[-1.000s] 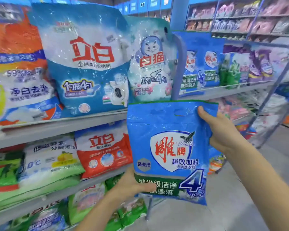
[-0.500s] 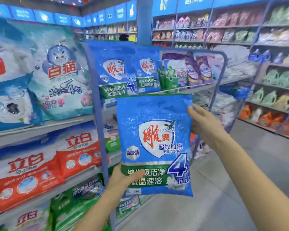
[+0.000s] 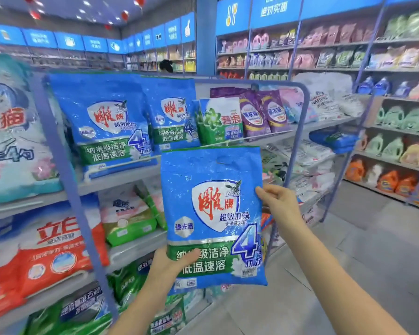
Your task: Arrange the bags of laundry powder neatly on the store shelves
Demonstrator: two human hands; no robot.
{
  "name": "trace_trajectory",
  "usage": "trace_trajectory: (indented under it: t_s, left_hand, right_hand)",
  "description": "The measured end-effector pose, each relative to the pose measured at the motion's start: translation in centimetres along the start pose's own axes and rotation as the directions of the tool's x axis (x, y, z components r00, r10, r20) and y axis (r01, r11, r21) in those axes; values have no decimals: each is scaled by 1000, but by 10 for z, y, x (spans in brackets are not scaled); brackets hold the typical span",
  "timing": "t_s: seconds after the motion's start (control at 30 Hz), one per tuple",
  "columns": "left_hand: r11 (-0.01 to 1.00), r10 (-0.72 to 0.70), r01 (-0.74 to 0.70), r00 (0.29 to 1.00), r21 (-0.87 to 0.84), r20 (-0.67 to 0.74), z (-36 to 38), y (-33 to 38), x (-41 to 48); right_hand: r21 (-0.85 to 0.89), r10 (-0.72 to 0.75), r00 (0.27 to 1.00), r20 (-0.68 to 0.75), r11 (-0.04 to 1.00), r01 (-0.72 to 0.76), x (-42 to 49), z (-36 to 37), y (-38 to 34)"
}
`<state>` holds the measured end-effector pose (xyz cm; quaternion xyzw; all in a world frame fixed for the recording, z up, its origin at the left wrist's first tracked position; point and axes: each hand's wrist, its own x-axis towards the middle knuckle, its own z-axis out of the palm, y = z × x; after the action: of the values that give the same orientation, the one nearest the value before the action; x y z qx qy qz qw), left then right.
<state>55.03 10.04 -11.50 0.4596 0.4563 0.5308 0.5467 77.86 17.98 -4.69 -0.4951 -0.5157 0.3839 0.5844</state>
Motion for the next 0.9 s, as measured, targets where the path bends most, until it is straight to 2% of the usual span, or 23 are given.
trace_trajectory:
  t_s: [0.13,0.23,0.37,0.53,0.67,0.77,0.9]
  left_hand:
    - [999,33,-35,991,-14,-133,-2,12,48]
    - [995,91,-95,976,-15,-199,-1,30,88]
    - [978,208,-201,933,53,-294,-5,69,153]
    - [932,358,-302,852,200,-382,-5,106,220]
    - [876,433,-268,802,400,-412,-19,128,263]
    - [871,430,-231,785,435,-446,-24,140,287]
    - [867,430,-172,733,467,-527,-23,148,313]
  right_hand:
    - [87,15,996,88,996,-23,28,8,9]
    - [3,11,968,251,1000,-12,50,20,25]
    - [-82,-74,907,413,990,119,98,46,22]
    - [-34,-142,906,398,985,170,174,75,4]
    - [-18,-139,883,448,986,165,230,92,-13]
    - [-58,-124,871,475,983,171,270,104,-19]
    - [-68,-166,811,562,967,245,308,123,-21]
